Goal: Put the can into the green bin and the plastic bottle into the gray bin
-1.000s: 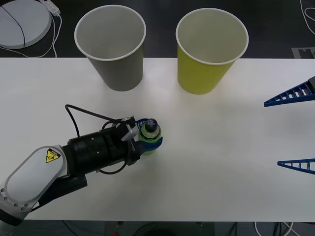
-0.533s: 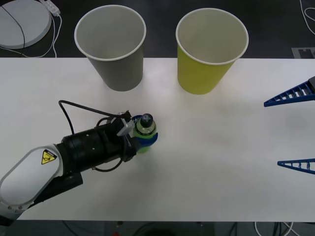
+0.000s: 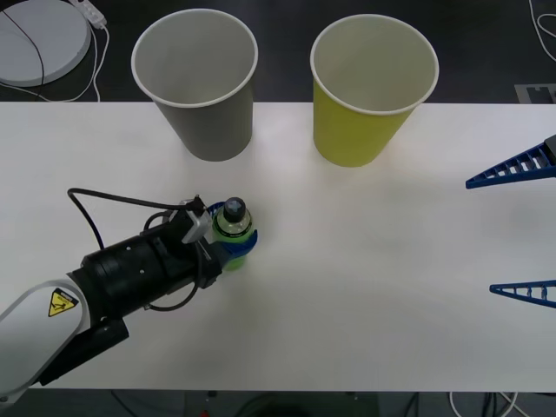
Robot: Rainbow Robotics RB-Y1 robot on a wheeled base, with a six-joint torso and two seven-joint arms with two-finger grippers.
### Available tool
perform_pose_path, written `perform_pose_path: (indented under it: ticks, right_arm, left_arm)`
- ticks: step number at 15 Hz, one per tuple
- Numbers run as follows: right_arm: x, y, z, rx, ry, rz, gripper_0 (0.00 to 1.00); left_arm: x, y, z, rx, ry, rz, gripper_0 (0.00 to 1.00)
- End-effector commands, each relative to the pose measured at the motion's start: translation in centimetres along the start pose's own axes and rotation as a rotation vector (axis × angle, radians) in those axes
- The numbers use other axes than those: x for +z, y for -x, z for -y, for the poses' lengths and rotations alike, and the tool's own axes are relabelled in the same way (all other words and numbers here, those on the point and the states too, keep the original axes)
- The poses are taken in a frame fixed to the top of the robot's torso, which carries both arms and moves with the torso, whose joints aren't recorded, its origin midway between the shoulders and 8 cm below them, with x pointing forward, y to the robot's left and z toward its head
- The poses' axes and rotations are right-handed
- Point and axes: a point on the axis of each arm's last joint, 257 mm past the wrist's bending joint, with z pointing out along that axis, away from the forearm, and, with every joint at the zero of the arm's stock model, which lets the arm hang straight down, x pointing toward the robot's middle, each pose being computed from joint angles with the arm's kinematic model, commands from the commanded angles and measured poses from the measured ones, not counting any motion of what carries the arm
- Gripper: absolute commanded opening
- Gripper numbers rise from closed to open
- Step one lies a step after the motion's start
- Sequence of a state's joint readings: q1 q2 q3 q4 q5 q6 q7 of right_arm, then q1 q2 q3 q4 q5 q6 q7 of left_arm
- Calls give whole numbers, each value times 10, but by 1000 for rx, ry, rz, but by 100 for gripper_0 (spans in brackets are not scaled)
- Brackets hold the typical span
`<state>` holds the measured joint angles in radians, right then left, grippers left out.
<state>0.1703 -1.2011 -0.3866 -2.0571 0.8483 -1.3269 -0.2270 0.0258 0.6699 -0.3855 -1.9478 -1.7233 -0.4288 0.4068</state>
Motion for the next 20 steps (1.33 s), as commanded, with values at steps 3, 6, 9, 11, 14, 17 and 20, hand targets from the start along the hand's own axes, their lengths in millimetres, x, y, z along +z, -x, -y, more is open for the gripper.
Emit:
perform_pose_path:
  ticks: [3, 6, 9, 11, 14, 17, 20]
  right_arm:
    - [0, 0, 0, 0, 0, 0, 100]
    - [0, 0, 0, 0, 0, 0, 100]
    - [0, 0, 0, 0, 0, 0, 100]
    - [0, 0, 0, 0, 0, 0, 100]
    - [0, 0, 0, 0, 0, 0, 100]
    - [0, 0, 0, 0, 0, 0, 100]
    - [0, 0, 0, 0, 0, 0, 100]
  left_arm:
    - [-20, 8, -17, -35, 31, 11, 0]
    - [-30, 13, -26, -52, 56, 16, 0]
    - [-38, 22, -34, -72, 85, 10, 0]
    - [-45, 29, -42, -86, 115, 7, 0]
    - [-50, 40, -47, -120, 140, 5, 0]
    - [-55, 45, -51, -140, 154, -18, 0]
    - [-77, 51, -55, -141, 177, -94, 0]
